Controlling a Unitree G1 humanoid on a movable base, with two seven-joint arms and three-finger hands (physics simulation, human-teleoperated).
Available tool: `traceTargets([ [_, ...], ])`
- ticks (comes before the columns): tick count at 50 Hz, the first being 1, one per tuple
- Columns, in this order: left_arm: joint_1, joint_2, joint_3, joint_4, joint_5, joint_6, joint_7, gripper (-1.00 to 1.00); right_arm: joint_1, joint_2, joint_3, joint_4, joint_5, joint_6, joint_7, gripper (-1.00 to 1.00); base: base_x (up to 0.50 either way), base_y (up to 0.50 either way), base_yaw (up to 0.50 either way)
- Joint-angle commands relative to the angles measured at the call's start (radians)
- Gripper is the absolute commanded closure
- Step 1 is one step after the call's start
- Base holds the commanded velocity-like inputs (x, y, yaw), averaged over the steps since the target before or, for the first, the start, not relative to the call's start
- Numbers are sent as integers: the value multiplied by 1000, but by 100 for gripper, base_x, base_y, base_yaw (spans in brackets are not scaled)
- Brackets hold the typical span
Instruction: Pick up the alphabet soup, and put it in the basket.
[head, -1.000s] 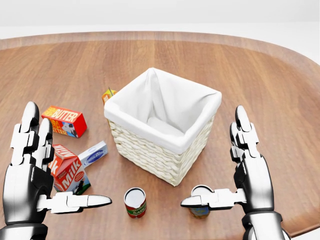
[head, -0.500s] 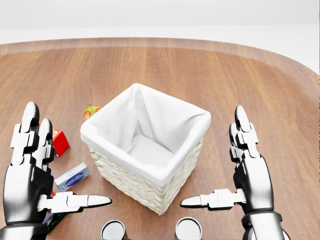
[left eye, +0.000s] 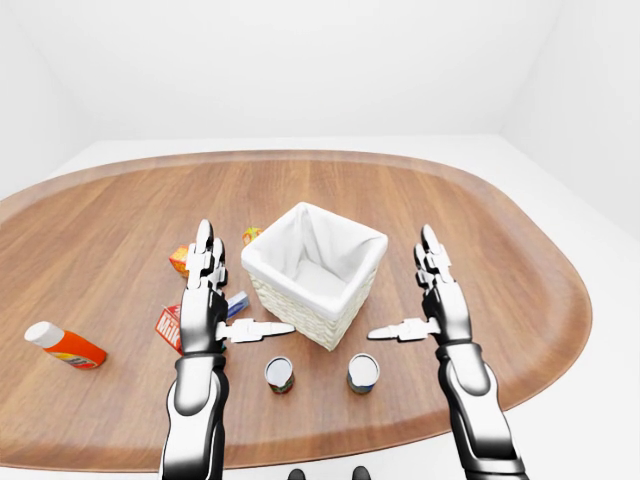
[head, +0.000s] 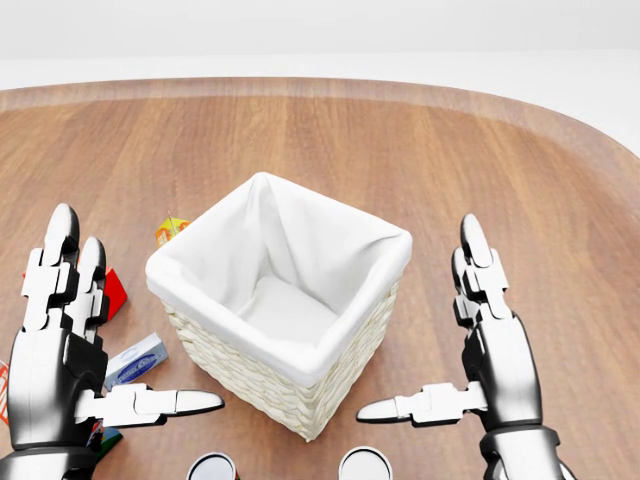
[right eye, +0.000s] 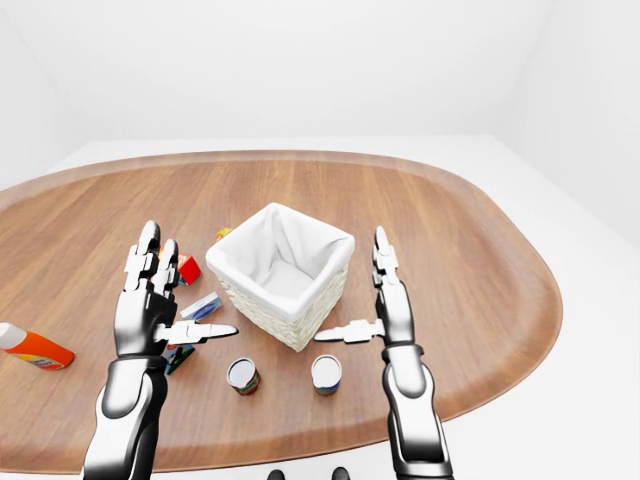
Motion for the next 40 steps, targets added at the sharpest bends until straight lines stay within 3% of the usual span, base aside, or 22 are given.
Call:
traceTargets([
  [1, 2, 0, 0, 0, 1, 0, 0, -100, -4, -3, -1, 18, -39, 7, -9, -100, 0, 0, 0],
  [14, -4, 1, 3, 7, -1, 0, 2, -100, 14, -12, -6, 6, -95, 63, -2, -100, 0, 0, 0],
  [21, -6, 2, 5, 13, -2, 0, 2, -100, 50, -18, -15, -84, -128, 127, 33, -100, 0, 0, 0],
  [29, 0, 1, 4, 1, 0, 0, 4, -100, 73, -22, -1, -82, -202, 119, 54, -100, 0, 0, 0],
  [31, 0, 0, 3, 3, 1, 0, 4, -100, 83, -19, 0, -104, -210, 139, 65, -100, 0, 0, 0],
  [34, 3, 0, 2, -6, 2, 0, 5, -100, 93, -21, 3, -97, -226, 135, 70, -100, 0, 0, 0],
  [40, 4, -1, 1, -7, 4, 0, 7, -100, 121, -25, 9, -106, -257, 158, 108, -100, 0, 0, 0],
])
